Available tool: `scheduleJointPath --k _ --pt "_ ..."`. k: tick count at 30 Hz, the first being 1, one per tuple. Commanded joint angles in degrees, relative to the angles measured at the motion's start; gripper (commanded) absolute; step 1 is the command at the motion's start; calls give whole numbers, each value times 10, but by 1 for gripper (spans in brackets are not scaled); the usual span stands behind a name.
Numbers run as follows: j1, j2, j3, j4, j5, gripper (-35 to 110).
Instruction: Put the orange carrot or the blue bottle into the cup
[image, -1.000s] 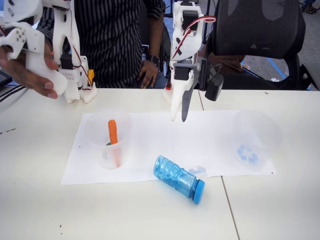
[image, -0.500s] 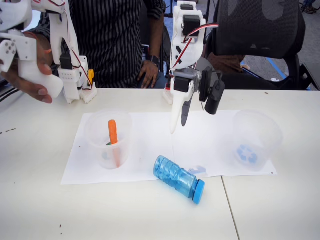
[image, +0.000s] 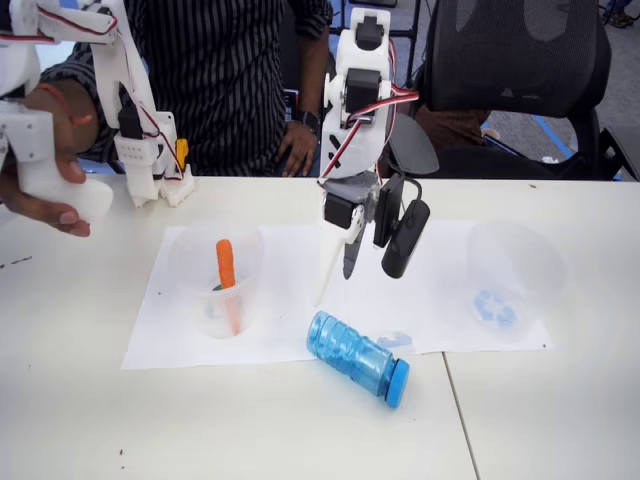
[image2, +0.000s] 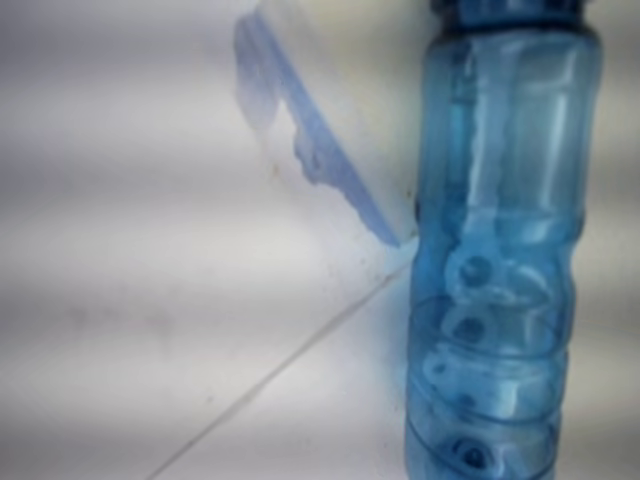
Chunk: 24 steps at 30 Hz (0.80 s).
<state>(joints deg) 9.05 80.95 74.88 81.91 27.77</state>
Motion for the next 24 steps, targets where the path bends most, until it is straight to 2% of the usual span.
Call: scheduleJointPath --k 1,24 --pt "9 11 -76 -4 6 51" --pt "9 -130 -164 -4 6 51"
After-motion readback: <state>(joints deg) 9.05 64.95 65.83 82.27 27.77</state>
